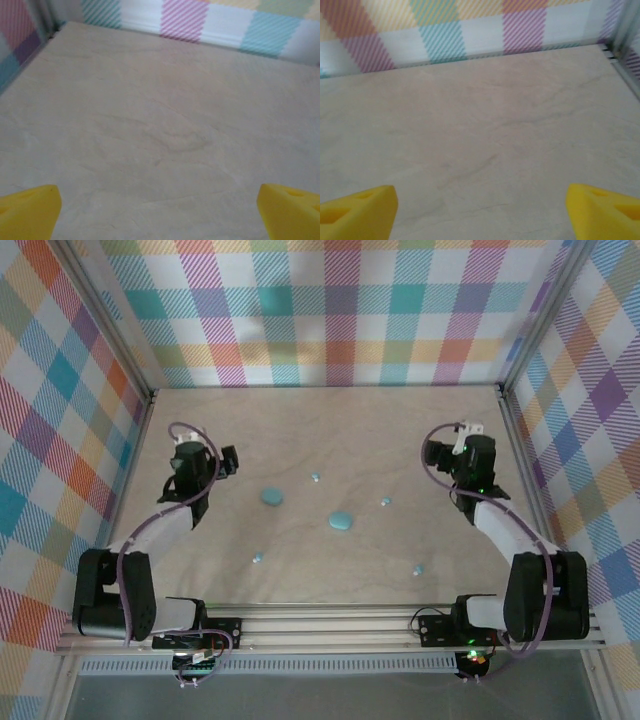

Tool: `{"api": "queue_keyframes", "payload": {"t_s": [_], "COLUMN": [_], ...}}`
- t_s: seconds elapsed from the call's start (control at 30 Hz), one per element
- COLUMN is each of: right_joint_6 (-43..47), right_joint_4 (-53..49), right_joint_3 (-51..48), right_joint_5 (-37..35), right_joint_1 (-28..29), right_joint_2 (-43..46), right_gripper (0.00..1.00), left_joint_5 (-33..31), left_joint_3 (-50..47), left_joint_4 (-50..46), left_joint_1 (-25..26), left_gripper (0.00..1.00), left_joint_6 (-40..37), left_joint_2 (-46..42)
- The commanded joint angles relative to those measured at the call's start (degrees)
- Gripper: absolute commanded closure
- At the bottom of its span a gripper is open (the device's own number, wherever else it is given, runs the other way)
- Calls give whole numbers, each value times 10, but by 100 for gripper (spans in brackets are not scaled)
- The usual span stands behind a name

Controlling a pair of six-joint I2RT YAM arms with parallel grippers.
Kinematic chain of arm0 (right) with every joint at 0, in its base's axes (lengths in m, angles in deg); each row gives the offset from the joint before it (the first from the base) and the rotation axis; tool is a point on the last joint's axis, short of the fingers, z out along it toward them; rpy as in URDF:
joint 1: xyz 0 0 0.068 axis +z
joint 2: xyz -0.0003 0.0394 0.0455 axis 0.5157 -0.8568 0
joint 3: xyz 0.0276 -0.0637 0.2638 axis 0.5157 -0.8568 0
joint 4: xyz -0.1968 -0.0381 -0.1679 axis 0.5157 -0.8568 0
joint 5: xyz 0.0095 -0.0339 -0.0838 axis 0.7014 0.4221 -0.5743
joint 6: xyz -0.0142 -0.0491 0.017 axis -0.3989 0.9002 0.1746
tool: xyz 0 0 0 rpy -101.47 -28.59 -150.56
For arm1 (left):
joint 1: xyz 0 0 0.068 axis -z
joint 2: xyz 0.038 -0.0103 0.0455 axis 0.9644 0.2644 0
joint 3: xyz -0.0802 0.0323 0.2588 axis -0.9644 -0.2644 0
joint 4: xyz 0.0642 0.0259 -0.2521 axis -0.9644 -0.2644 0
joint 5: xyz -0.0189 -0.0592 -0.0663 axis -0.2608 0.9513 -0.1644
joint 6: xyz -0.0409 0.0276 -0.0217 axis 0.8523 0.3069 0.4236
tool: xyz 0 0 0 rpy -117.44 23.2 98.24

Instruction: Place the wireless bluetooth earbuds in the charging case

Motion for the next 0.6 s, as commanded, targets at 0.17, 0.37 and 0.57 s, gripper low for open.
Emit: {"api": "queue_keyframes", "payload": {"t_s": [0.17, 0.37, 0.57], "right_joint_6": [107, 222, 235], "right_joint_4": [-309, -411, -444], "right_joint_3": [112, 165, 175], "right_joint_5": [97, 119, 117], "right_joint_1": [186, 314, 360], "right_joint_2": [-7, -69, -117], "right_gripper": [19, 17, 18], "left_joint_5": [206, 362, 300], "left_joint_3": [45, 28, -20], "left_joint_4": [-197, -204, -202], "left_joint_1": [-8, 37, 156], "left_gripper": [0, 0, 0], "left_joint_6": [39, 60, 54], "left_joint_2": [-87, -113, -140]}}
